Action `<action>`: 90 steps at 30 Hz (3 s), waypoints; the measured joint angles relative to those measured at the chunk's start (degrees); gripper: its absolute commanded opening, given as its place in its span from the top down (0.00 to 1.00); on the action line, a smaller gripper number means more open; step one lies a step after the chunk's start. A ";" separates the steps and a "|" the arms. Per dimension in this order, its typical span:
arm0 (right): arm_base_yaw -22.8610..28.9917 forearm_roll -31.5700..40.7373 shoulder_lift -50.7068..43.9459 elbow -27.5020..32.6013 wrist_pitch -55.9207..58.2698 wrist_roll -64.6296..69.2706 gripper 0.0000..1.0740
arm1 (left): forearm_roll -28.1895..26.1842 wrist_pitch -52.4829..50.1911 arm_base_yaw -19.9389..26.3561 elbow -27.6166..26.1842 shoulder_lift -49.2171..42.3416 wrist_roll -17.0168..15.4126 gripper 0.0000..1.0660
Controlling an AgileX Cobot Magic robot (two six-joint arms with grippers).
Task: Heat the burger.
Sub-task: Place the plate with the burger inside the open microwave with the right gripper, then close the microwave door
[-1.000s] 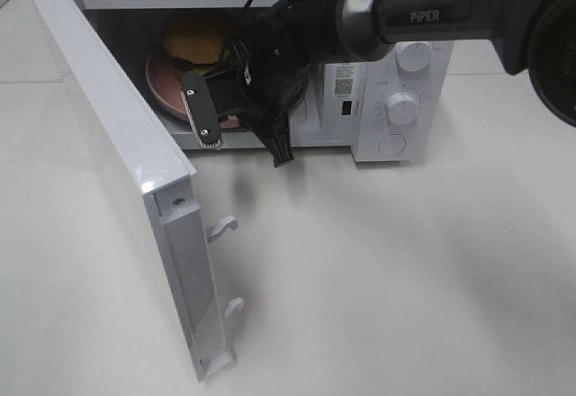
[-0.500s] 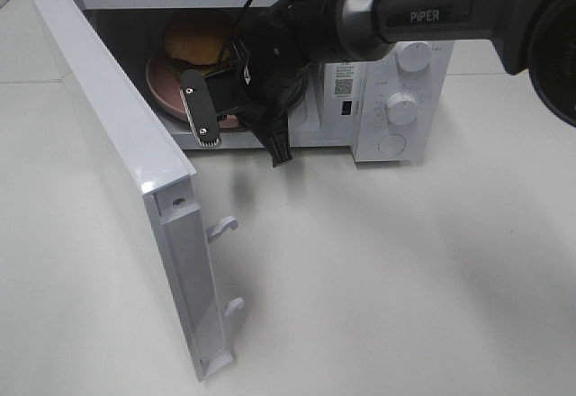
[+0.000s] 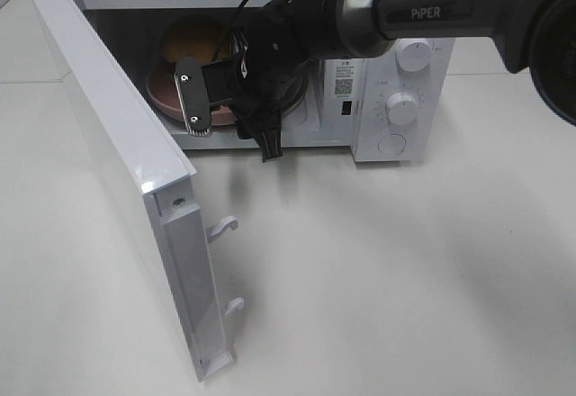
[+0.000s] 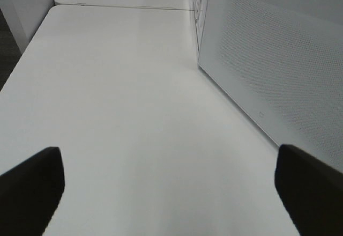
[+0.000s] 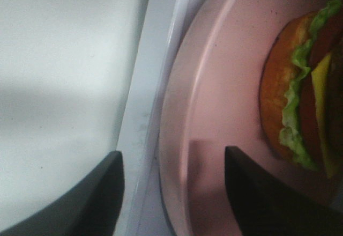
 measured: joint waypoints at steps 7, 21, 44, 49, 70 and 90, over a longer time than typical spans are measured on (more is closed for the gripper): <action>0.11 0.06 -0.86 0.00 1.66 3.09 0.31 | 0.00 0.00 0.00 0.00 0.00 0.00 0.06; 1.78 0.40 -2.75 0.00 6.19 4.30 0.31 | 0.00 0.00 0.00 0.00 0.00 0.00 0.06; 2.18 0.23 -12.95 12.26 7.73 4.35 0.31 | 0.00 0.00 0.00 0.00 0.00 0.00 0.06; 2.64 0.29 -16.39 15.99 9.63 6.30 0.31 | 0.00 0.00 0.00 0.00 0.00 0.00 0.06; 4.64 -0.46 -42.51 40.16 10.60 16.33 0.26 | 0.00 0.00 0.00 0.00 0.00 0.00 0.06; 4.18 -1.15 -64.00 62.05 14.95 43.09 0.29 | 0.00 0.00 0.00 0.00 0.00 0.00 0.06</action>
